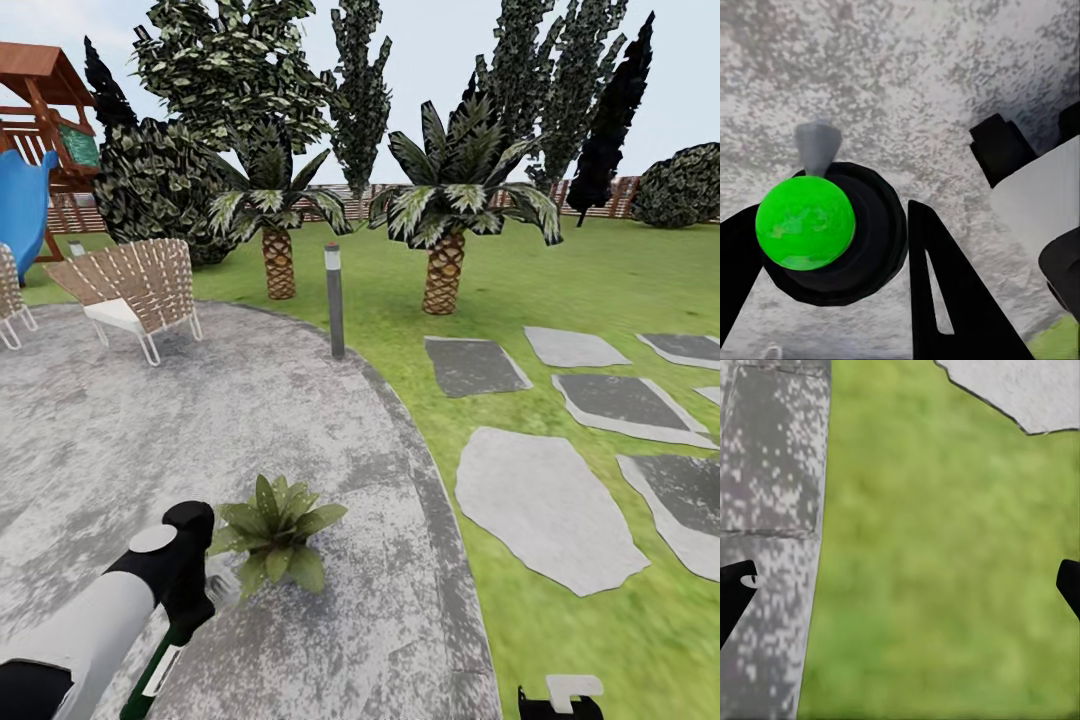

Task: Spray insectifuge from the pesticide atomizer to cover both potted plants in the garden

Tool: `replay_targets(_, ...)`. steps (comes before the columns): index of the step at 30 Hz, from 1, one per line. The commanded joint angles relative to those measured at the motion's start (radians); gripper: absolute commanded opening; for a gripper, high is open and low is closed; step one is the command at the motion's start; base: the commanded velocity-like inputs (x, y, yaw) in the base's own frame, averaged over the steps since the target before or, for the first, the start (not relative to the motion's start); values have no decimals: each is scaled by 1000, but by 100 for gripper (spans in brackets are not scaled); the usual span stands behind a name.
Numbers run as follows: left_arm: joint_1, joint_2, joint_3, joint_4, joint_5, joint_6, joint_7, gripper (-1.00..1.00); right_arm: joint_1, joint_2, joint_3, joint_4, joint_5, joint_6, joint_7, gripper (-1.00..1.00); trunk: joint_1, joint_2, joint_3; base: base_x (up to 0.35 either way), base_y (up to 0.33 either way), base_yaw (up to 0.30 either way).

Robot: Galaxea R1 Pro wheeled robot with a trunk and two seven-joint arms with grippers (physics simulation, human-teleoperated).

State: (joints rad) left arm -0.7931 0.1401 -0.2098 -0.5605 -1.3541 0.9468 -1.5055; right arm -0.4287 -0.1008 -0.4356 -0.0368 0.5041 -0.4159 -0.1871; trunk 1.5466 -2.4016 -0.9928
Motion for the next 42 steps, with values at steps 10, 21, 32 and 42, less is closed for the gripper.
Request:
replay_targets(10, 6, 48, 123, -17, 0, 4, 16, -100, -1, -2, -6, 2, 11, -3, -5, 100, 0, 0, -1, -1, 0, 0)
replay_targets(21, 52, 48, 150, 0, 7, 1, 72, -100, -1, -2, -6, 1, 11, -3, -5, 100, 0, 0, -1, 18, 13, 0)
replay_targets(32, 66, 36, 161, -14, 45, 1, 73, -100, -1, -2, -6, 1, 11, -3, -5, 100, 0, 0, -1, 159, 143, 0)
replay_targets(42, 65, 14, 159, -19, 49, 4, 73, -100, -1, 8, -6, 1, 9, -4, -5, 100, 0, 0, -1, 2, 2, 169)
